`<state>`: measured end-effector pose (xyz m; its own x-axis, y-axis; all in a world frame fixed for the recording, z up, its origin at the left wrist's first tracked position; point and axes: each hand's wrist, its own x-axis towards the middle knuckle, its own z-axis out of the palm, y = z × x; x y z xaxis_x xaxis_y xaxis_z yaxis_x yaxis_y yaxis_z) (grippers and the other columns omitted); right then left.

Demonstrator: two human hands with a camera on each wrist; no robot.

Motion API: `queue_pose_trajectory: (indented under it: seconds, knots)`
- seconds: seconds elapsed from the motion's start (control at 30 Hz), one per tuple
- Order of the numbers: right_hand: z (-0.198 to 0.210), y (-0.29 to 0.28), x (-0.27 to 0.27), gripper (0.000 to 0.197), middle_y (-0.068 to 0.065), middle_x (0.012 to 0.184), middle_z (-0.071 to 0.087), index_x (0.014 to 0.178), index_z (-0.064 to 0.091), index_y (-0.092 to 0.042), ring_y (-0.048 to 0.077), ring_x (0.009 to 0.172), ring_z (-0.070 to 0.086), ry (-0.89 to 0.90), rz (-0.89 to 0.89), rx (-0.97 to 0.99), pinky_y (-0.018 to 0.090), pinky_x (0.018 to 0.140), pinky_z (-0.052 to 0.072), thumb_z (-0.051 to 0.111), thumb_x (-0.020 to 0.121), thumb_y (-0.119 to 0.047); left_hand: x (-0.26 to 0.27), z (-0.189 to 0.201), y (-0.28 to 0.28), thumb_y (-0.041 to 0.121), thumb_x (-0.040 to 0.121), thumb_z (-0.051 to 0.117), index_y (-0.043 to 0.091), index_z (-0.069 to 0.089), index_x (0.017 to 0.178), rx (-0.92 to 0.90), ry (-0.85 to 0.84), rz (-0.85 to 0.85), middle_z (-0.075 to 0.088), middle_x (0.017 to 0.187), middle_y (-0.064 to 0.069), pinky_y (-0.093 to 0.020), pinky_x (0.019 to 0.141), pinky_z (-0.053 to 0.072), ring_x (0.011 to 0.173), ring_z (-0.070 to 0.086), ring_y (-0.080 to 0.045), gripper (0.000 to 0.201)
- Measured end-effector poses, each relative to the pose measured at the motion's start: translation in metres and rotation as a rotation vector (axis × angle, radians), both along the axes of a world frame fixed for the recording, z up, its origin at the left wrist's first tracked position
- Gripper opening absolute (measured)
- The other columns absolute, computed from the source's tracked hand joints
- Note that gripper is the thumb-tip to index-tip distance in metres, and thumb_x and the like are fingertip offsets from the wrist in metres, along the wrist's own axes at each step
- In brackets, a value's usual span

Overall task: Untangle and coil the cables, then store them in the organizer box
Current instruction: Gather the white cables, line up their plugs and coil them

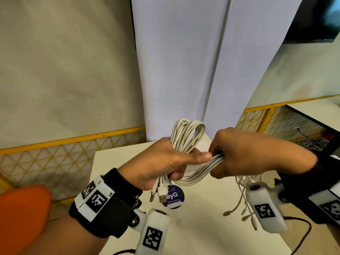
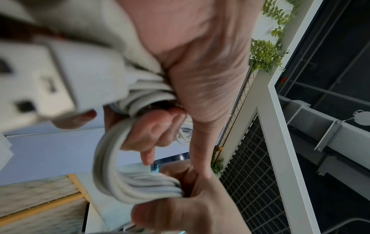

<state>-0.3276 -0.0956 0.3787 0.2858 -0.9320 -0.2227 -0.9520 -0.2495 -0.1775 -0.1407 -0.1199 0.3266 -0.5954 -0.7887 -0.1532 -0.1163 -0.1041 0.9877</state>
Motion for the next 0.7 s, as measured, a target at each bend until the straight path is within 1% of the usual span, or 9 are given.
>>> queue_pose_trajectory:
  seconds: [0.1, 0.17, 0.23, 0.3, 0.4, 0.47, 0.53, 0.63, 0.7]
  knots:
    - [0.01, 0.002, 0.009, 0.021, -0.006, 0.056, 0.061, 0.066, 0.066, -0.023, 0.003, 0.045, 0.053, 0.049, -0.01, -0.052, 0.018, 0.042, 0.038, 0.079, 0.073, -0.037, 0.002, -0.004, 0.004, 0.029, 0.07, 0.081, 0.009, 0.066, 0.089, 0.012, 0.001, -0.04, 0.045, 0.05, 0.005, -0.023, 0.043, 0.025, 0.042, 0.028, -0.01, 0.031]
    - [0.015, 0.003, 0.013, 0.028, -0.008, 0.053, 0.057, 0.061, 0.058, -0.025, 0.005, 0.046, 0.052, 0.049, -0.03, -0.087, 0.02, 0.044, 0.038, 0.081, 0.071, -0.038, 0.003, -0.008, 0.007, 0.032, 0.07, 0.084, 0.019, 0.071, 0.077, 0.004, -0.017, -0.059, 0.041, 0.058, -0.005, -0.025, 0.045, 0.025, 0.044, 0.028, -0.013, 0.021]
    - [0.02, 0.004, 0.016, 0.036, -0.013, 0.048, 0.051, 0.058, 0.051, -0.03, 0.002, 0.044, 0.051, 0.029, -0.049, -0.117, 0.014, 0.042, 0.033, 0.083, 0.069, -0.04, 0.004, -0.014, 0.009, 0.035, 0.07, 0.088, 0.023, 0.071, 0.071, -0.014, -0.035, -0.063, 0.039, 0.067, -0.014, -0.025, 0.046, 0.025, 0.046, 0.028, -0.015, 0.021]
    - [0.024, 0.006, 0.017, 0.031, -0.014, 0.05, 0.053, 0.061, 0.054, -0.032, -0.002, 0.044, 0.053, 0.008, -0.06, -0.133, 0.012, 0.04, 0.033, 0.083, 0.068, -0.039, 0.003, -0.018, 0.011, 0.037, 0.068, 0.089, 0.022, 0.068, 0.074, -0.013, -0.038, -0.049, 0.039, 0.074, -0.015, -0.025, 0.046, 0.026, 0.046, 0.028, -0.016, 0.027]
    - [0.028, 0.007, 0.018, 0.015, -0.01, 0.059, 0.064, 0.071, 0.068, -0.029, 0.004, 0.05, 0.06, 0.007, -0.06, -0.146, 0.019, 0.042, 0.043, 0.081, 0.069, -0.035, 0.0, -0.02, 0.014, 0.038, 0.065, 0.09, 0.018, 0.068, 0.082, -0.007, -0.033, -0.021, 0.037, 0.074, -0.015, -0.027, 0.048, 0.025, 0.046, 0.027, -0.017, 0.034]
    - [0.027, 0.005, 0.017, 0.012, -0.008, 0.057, 0.064, 0.072, 0.07, -0.026, 0.007, 0.048, 0.058, 0.002, -0.048, -0.155, 0.02, 0.041, 0.042, 0.079, 0.069, -0.033, -0.002, -0.019, 0.016, 0.034, 0.069, 0.089, 0.012, 0.068, 0.085, -0.018, -0.043, 0.0, 0.037, 0.074, -0.015, -0.028, 0.048, 0.024, 0.047, 0.026, -0.017, 0.034]
    - [0.026, 0.003, 0.014, 0.013, -0.006, 0.053, 0.062, 0.065, 0.068, -0.025, 0.01, 0.044, 0.054, -0.02, -0.035, -0.157, 0.02, 0.039, 0.04, 0.078, 0.069, -0.031, -0.007, -0.018, 0.017, 0.032, 0.072, 0.089, 0.008, 0.067, 0.085, -0.026, -0.056, 0.034, 0.035, 0.072, -0.015, -0.028, 0.048, 0.023, 0.047, 0.025, -0.017, 0.034]
    - [0.027, -0.002, 0.004, 0.027, -0.007, 0.044, 0.053, 0.053, 0.058, -0.024, 0.013, 0.042, 0.049, -0.064, -0.029, -0.165, 0.024, 0.04, 0.039, 0.078, 0.07, -0.026, -0.02, -0.018, 0.017, 0.031, 0.072, 0.089, 0.002, 0.063, 0.087, -0.019, -0.063, 0.077, 0.032, 0.065, -0.012, -0.028, 0.047, 0.023, 0.046, 0.025, -0.017, 0.042]
    - [0.028, -0.007, -0.005, 0.035, -0.008, 0.04, 0.045, 0.048, 0.051, -0.02, 0.011, 0.04, 0.04, -0.073, -0.016, -0.189, 0.025, 0.041, 0.035, 0.077, 0.07, -0.025, -0.032, -0.017, 0.018, 0.027, 0.072, 0.089, 0.01, 0.061, 0.082, -0.017, -0.063, 0.091, 0.032, 0.062, -0.01, -0.029, 0.047, 0.022, 0.047, 0.024, -0.018, 0.034]
